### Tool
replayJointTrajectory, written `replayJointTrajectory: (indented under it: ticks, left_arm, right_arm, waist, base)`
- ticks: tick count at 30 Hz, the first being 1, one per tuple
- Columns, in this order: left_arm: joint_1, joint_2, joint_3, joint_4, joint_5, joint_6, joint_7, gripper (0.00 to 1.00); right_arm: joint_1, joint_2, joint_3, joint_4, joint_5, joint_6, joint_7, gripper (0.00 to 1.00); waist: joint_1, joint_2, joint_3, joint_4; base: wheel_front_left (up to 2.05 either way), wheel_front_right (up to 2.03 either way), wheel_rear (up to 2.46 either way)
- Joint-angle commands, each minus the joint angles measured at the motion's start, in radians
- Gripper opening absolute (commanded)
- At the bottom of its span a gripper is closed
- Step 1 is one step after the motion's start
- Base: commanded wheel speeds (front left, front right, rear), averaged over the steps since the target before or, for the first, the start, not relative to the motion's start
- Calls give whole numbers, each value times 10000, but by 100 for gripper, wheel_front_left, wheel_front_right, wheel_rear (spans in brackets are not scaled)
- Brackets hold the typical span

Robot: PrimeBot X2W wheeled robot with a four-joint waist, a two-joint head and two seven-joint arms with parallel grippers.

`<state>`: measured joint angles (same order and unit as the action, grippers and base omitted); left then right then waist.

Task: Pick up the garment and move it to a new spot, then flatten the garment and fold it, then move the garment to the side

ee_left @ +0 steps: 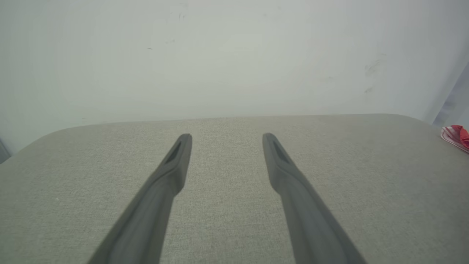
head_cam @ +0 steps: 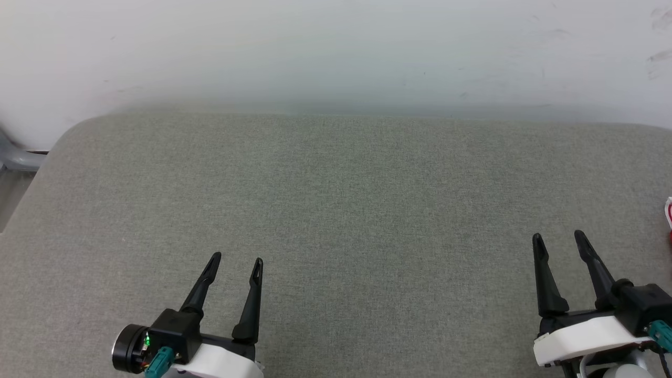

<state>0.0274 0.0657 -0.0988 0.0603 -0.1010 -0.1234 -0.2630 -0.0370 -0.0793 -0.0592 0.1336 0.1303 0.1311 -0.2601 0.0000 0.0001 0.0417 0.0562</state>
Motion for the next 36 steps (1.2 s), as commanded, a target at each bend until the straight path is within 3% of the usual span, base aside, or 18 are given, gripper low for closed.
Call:
replayJointTrajectory:
  ticks: [1,32,33,36]
  left_arm:
    - [-89,-16,42,-66,43,-43,-21,100]
    - [-14,-156,193,-426,-8,-48,-21,100]
    - [-63,-136,195,-420,33,-13,0,0]
    - [89,-136,157,-193,-52,0,9,0]
  right_arm:
    - [-100,65,44,-59,46,-10,-51,100]
    - [6,22,70,-374,357,-10,-51,100]
    - [-26,42,59,-377,279,0,-21,0]
    - [44,61,62,-121,341,2,22,0]
  waist:
    - [0,-1,5,-12]
    - [0,-1,-70,-96]
    - [1,-1,-72,-95]
    - [1,-1,-74,-96]
  base:
    - [0,0,0]
    - [0,0,0]
    - [0,0,0]
    - [0,0,0]
